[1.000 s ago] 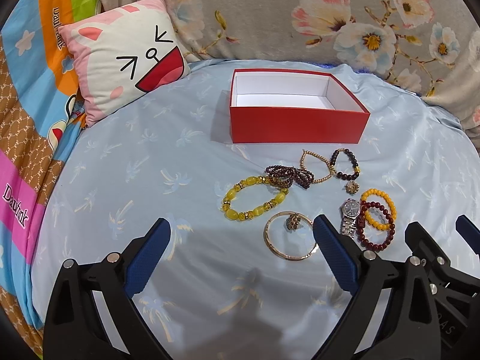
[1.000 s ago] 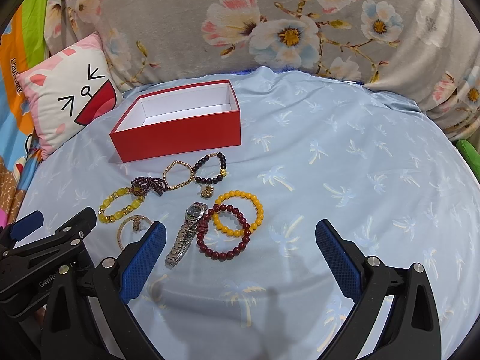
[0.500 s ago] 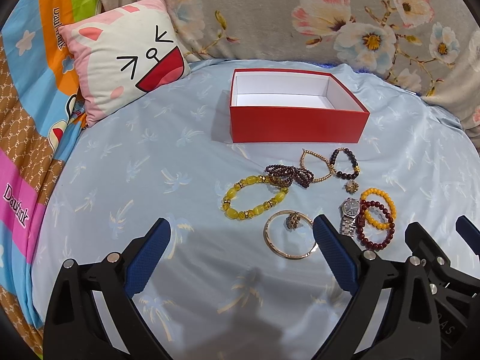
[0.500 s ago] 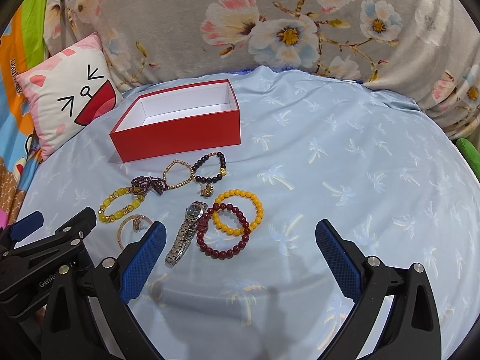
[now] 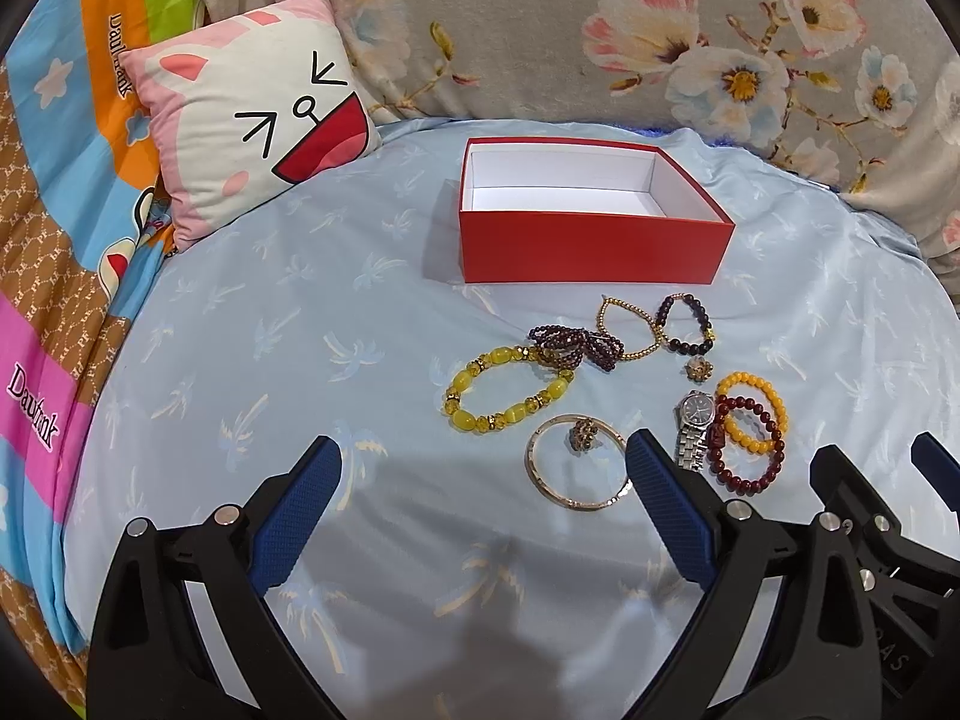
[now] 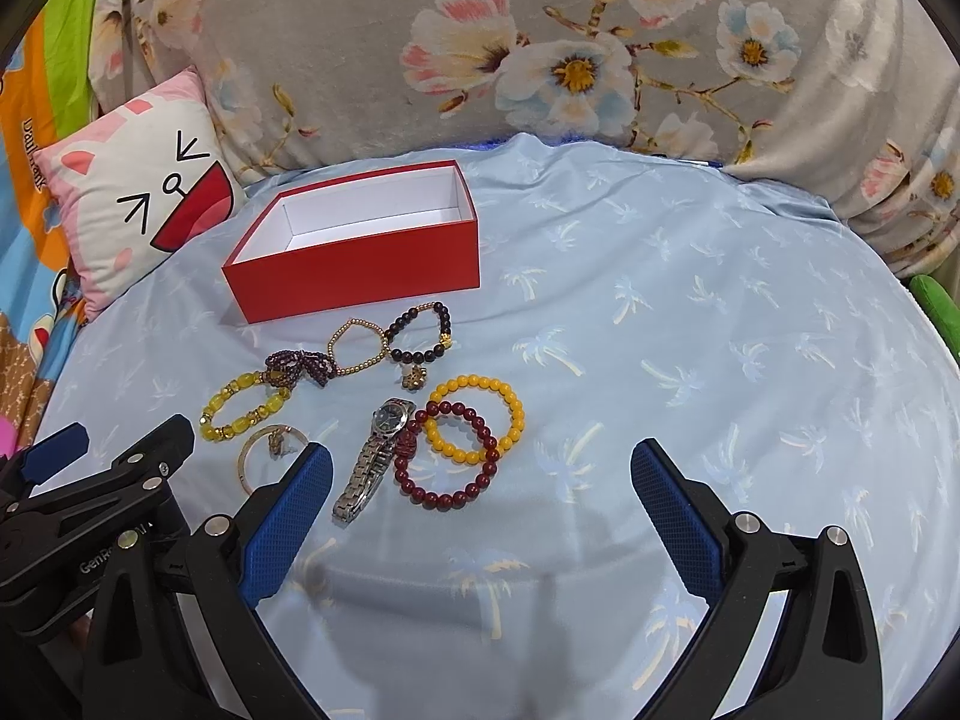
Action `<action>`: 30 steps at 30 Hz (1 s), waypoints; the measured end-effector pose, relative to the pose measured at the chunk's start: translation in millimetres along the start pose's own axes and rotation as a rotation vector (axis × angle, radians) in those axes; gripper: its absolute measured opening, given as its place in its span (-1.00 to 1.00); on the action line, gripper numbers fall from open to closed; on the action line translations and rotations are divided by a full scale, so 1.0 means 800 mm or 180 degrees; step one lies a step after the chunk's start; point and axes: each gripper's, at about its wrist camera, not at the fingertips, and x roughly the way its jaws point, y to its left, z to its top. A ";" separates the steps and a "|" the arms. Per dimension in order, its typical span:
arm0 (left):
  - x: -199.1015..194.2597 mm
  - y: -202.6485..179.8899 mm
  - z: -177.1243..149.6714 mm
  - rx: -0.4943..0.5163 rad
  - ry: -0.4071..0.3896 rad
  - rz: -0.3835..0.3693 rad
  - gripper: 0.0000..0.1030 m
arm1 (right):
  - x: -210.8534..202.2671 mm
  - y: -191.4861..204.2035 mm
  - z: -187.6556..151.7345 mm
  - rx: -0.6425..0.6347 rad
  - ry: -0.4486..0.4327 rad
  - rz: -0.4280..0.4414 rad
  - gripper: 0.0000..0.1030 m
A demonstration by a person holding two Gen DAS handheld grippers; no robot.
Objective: Organize jewelry
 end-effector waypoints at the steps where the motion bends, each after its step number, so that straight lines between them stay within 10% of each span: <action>1: 0.000 -0.001 0.000 0.0001 -0.0002 -0.0002 0.77 | 0.000 0.000 0.000 0.0000 -0.0002 0.0000 0.87; 30: -0.003 -0.008 -0.001 0.0028 0.0121 -0.0058 0.77 | -0.004 -0.006 0.000 -0.0030 0.0063 0.0015 0.87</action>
